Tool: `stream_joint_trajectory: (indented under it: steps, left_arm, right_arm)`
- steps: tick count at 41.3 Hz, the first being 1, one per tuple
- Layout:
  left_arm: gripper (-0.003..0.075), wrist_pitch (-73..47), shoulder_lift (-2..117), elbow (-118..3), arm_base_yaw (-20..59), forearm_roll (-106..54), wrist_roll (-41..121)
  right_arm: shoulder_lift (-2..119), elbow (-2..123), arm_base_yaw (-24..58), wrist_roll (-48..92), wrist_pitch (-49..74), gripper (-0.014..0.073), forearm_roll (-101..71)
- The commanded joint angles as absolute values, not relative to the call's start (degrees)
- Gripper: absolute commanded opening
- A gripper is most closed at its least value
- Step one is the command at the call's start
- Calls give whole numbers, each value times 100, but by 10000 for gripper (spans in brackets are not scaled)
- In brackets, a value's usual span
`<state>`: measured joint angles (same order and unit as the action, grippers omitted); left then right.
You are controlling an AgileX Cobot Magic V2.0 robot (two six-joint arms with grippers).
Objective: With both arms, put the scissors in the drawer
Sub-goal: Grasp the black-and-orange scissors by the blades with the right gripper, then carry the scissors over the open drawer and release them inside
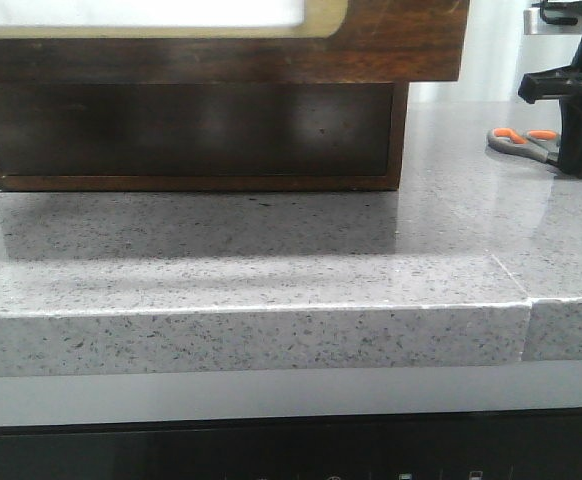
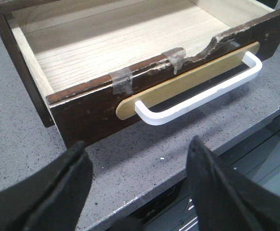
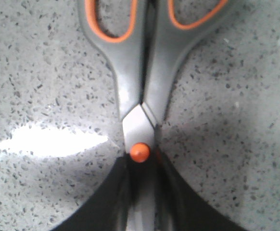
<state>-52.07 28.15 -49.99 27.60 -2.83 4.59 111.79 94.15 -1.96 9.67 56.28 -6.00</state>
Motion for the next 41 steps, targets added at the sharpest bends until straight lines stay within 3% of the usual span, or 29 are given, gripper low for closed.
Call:
stream_joint_trajectory:
  steps: [1,31,41]
  left_arm:
    - [419,-4809,2848,-5193,2802,-313,413]
    - [419,-4809,2848,-5193,2802,-313,413]
    - [419,-4809,2848,-5193,2802,-313,413]
  right_arm:
    - [10743,9559,-207,995,5769,50,-671]
    - [8477,10878,-201,1006,5802,50,-1169]
    - [7955,11036,-124,2161,5802,50,-2612]
